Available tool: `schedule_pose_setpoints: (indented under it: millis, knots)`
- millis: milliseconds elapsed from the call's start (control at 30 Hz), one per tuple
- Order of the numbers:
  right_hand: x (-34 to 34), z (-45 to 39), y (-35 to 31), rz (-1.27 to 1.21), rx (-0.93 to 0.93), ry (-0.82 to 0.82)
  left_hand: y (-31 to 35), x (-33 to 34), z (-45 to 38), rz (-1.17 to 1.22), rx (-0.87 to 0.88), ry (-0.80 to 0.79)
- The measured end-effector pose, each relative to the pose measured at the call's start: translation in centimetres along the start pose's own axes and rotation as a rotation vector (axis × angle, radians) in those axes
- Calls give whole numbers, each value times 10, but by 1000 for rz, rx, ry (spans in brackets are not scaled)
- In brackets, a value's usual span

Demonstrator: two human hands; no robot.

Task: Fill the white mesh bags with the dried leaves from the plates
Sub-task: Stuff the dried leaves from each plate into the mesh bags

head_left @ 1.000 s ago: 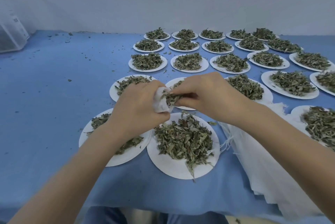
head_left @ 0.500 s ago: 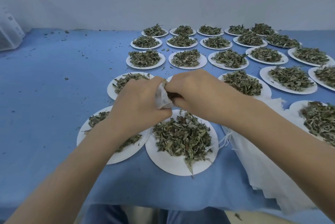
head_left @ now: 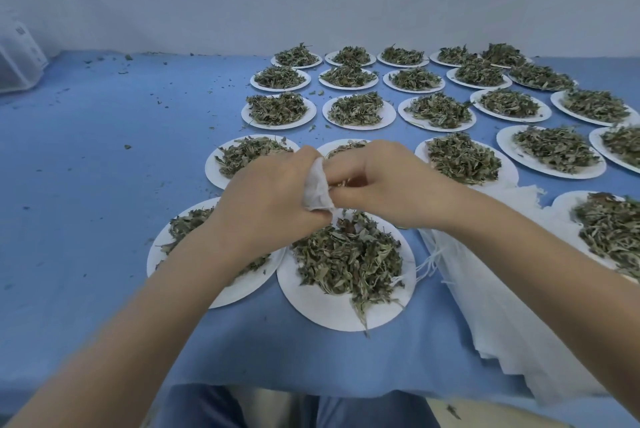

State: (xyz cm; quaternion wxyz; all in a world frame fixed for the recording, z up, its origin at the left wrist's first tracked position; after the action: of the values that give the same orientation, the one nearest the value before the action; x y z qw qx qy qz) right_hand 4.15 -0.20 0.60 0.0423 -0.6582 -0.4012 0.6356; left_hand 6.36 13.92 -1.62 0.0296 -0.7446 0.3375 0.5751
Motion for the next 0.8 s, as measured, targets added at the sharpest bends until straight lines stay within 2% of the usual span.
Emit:
schedule_pose_setpoints:
  millis: [67,133,233,267,333,533,800]
  knots:
    - [-6,8,7,-87,31,18,-2,0,1,-70,15,-29]
    - [-10,16,17,12,61,37,-4,0,4,-127,7,-47]
    - [-1,25,30,380,116,-219,-4,2,7,-189,19,-81]
    - [3,27,33,427,137,-288,-3,3,7,-210,32,-91]
    - [10,29,36,420,161,-320,0,4,7,-237,50,-100]
    - [12,24,37,291,172,-260,2,2,11,-228,54,-72]
    - [-29,22,21,9,55,44,-5,-1,6,-205,51,-47]
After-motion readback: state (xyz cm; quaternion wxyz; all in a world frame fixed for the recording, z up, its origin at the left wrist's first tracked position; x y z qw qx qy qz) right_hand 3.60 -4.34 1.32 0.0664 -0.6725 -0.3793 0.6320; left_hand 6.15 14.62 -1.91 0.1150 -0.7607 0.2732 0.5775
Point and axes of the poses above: each hand's wrist, its own z-axis away from the middle knuckle, its own x-axis out of the palm, y = z × x, the point moved 2 cm from there along -z, towards the middle knuckle, and after that the axes turned 4 degrees about -x, right-handed, at the moved point
